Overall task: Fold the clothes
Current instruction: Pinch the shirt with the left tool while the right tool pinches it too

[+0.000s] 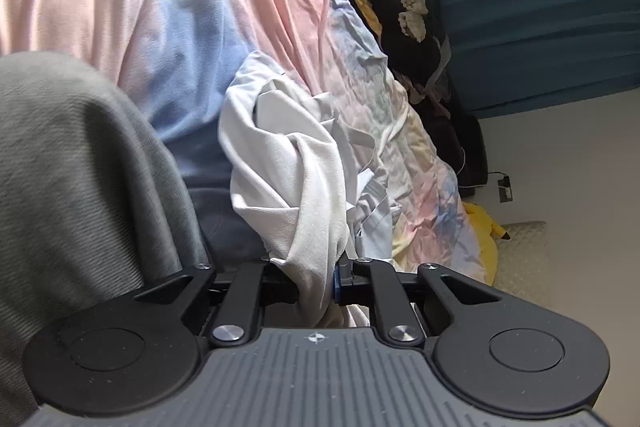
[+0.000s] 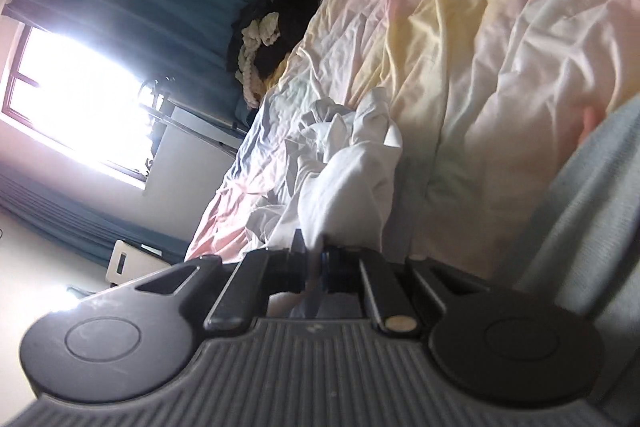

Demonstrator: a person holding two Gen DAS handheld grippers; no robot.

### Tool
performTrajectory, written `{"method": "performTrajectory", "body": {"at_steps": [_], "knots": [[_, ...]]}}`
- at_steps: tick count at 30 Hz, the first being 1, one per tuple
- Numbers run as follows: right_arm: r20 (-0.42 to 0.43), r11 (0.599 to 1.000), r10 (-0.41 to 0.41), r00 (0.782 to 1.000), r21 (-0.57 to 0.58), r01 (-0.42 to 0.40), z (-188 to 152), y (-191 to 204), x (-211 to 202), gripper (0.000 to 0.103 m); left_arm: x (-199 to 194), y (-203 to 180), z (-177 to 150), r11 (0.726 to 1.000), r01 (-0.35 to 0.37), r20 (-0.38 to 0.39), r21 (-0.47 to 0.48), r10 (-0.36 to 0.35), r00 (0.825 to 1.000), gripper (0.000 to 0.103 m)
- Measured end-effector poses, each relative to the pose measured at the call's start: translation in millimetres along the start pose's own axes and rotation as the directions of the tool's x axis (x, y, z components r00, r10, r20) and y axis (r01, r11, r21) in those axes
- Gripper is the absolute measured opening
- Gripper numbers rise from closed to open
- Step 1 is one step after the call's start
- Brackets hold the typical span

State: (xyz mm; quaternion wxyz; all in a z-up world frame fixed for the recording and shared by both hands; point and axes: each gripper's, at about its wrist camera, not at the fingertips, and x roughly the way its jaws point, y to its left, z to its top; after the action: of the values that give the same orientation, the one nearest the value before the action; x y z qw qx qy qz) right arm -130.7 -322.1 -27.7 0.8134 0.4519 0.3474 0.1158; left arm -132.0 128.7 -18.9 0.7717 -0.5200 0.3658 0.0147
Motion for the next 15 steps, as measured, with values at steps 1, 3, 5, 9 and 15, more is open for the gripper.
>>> {"method": "performTrajectory", "body": {"at_steps": [1, 3, 5, 9, 15], "knots": [[0.016, 1.0, 0.004, 1.0, 0.005, -0.004, 4, 5, 9, 0.008, 3, -1, 3, 1.0, 0.002, 0.002, -0.001, -0.002, 1.0, 0.017], [0.047, 0.999, 0.008, 0.999, 0.031, -0.009, 12, 8, 24, 0.008, 13, -8, 10, 1.0, -0.002, 0.002, 0.0, 0.002, 1.0, 0.017], [0.063, 0.999, 0.002, 0.998, 0.032, -0.004, 22, 10, 46, 0.008, 24, -16, 20, 1.0, -0.009, 0.013, -0.001, 0.009, 1.0, 0.017], [0.086, 1.0, -0.014, 0.996, 0.016, 0.013, 42, 14, 94, 0.008, 53, -29, 44, 1.0, -0.007, 0.05, -0.027, 0.008, 0.999, 0.017], [0.121, 0.999, -0.038, 0.992, -0.008, 0.039, 73, 20, 167, 0.008, 112, -47, 82, 0.995, -0.031, 0.09, -0.095, 0.039, 0.995, 0.017]]}}
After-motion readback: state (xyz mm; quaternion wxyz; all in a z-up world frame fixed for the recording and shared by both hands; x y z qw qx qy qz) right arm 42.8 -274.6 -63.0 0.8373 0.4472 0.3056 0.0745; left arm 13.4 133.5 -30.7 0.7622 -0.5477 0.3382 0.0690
